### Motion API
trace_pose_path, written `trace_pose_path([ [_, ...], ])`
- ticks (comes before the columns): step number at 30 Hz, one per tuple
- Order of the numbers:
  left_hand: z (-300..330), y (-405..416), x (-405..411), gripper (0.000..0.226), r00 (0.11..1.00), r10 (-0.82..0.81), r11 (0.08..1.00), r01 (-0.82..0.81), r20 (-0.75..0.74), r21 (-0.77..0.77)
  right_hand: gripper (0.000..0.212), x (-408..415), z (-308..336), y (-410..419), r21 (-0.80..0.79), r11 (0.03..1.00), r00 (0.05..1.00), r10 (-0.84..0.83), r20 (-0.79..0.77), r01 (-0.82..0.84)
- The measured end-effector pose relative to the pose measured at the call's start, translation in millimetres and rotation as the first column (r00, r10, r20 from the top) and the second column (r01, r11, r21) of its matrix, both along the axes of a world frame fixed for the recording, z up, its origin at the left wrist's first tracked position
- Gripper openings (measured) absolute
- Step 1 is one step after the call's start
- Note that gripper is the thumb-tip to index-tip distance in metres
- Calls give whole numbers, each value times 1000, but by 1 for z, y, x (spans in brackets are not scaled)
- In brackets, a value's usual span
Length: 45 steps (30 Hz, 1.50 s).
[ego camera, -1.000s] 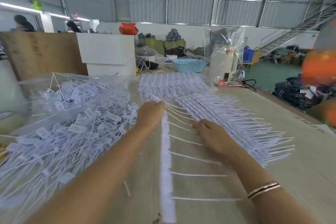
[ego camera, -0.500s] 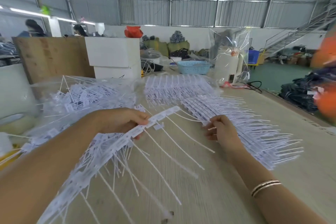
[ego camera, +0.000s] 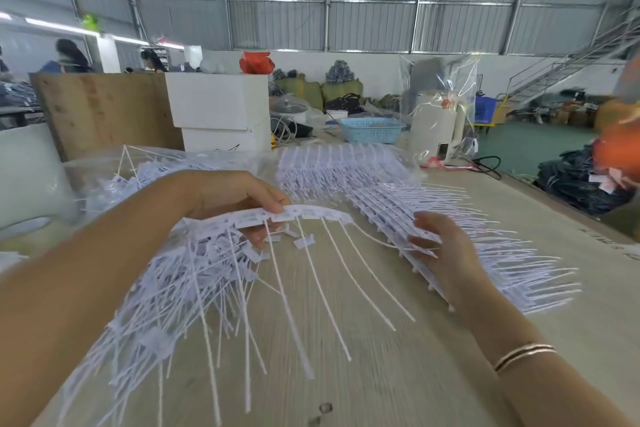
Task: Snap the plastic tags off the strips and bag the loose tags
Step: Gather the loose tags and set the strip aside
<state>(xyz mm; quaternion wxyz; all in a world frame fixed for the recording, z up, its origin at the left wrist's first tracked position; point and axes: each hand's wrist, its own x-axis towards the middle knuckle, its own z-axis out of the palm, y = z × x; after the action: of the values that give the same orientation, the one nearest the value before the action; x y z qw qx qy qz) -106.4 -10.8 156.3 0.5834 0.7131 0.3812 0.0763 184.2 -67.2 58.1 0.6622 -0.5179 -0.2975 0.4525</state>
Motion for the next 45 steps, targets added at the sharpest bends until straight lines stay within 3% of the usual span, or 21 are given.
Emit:
trace_pose_path([
  [3,-1,1,6,13,992,-18,985,39,-121,169,11,-24,-9,-2,-20,987,880,151,451,-159],
  [5,-4,4,11,17,966,82,901,33,-245,433,15,-33,-15,-4,-70,951,794,291,533,-301],
  [7,-9,7,13,37,962,94,822,70,-257,566,16,-36,-19,-6,-114,915,739,383,554,-388],
  [9,-12,10,10,48,962,85,806,86,-258,586,17,-34,-18,-5,-75,936,778,329,536,-344],
  [12,-9,17,-1,46,936,105,795,124,-336,594,19,-21,-14,-4,-33,972,876,226,426,-235],
  [18,5,23,-16,43,881,181,786,138,-437,603,29,-5,-20,-5,-48,935,878,347,329,-352],
  [21,2,20,-16,39,889,148,806,145,-433,573,28,-3,-23,3,-21,948,923,313,223,-317],
  [25,-11,19,-1,36,894,84,817,192,-441,544,18,-23,-35,15,-99,933,929,355,105,-346],
  [30,-28,21,11,57,906,134,819,128,-403,560,9,-41,-24,31,-172,892,902,430,38,-418],
  [32,-34,20,13,59,870,206,759,147,-448,635,13,-45,-22,35,-187,885,895,442,56,-426],
  [34,-43,16,21,54,764,368,614,229,-530,756,9,-49,-25,37,-159,883,877,462,131,-442],
  [36,-57,8,32,41,677,551,427,274,-488,862,12,-55,-33,38,-99,884,866,468,174,-457],
  [37,-67,2,39,35,687,590,372,236,-425,898,15,-57,-36,39,-68,887,867,460,192,-456],
  [41,-102,-22,79,28,786,574,356,15,-231,934,19,-63,-42,37,45,883,857,440,269,-468],
  [45,-124,-29,90,27,788,614,313,-189,-46,931,17,-65,-44,30,69,859,824,460,331,-507],
])
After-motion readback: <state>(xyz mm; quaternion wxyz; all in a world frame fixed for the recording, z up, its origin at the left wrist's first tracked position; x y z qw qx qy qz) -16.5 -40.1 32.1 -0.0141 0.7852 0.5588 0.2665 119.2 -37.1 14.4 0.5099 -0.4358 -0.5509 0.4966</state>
